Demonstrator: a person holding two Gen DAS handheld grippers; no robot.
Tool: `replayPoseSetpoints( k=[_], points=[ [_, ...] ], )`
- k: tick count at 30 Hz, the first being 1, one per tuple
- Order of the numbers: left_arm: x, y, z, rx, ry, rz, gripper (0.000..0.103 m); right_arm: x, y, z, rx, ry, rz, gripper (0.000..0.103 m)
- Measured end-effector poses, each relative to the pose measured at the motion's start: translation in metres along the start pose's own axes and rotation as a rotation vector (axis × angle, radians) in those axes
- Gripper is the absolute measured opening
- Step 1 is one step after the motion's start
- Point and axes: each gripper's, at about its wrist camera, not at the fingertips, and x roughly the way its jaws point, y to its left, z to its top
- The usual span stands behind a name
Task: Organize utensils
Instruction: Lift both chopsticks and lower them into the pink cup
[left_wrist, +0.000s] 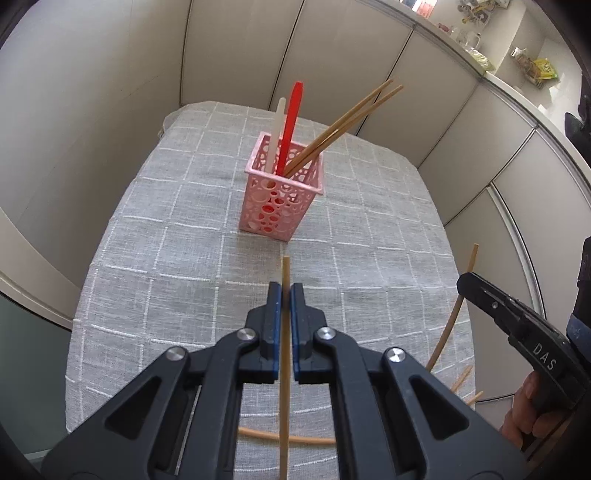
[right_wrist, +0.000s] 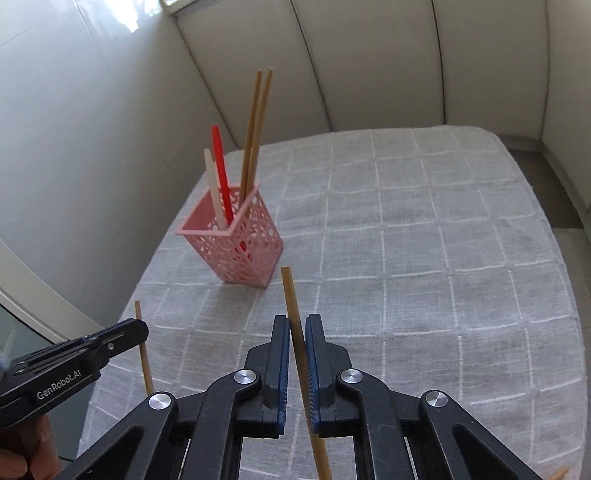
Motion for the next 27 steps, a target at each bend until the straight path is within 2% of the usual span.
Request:
replayPoseSetpoints(
  k=[10, 15, 27],
  points=[
    [-0.059, -0.020, 0.007, 0.114, -0.162, 0.019, 0.005, -0.063, 0.038, 0.007, -0.104, -0.189, -0.033, 0.006],
    [-0.087, -0.023, 0.030, 0.117, -0.248, 0.010, 0.005, -0.086, 0.054, 0.028, -0.118, -0.293, -0.038, 0.006],
    [-0.123, -0.016, 0.100, 0.140, -0.396, 0.024, 0.005, -0.105, 0.092, 0.093, -0.169, -0.386, -0.019, 0.006]
  ],
)
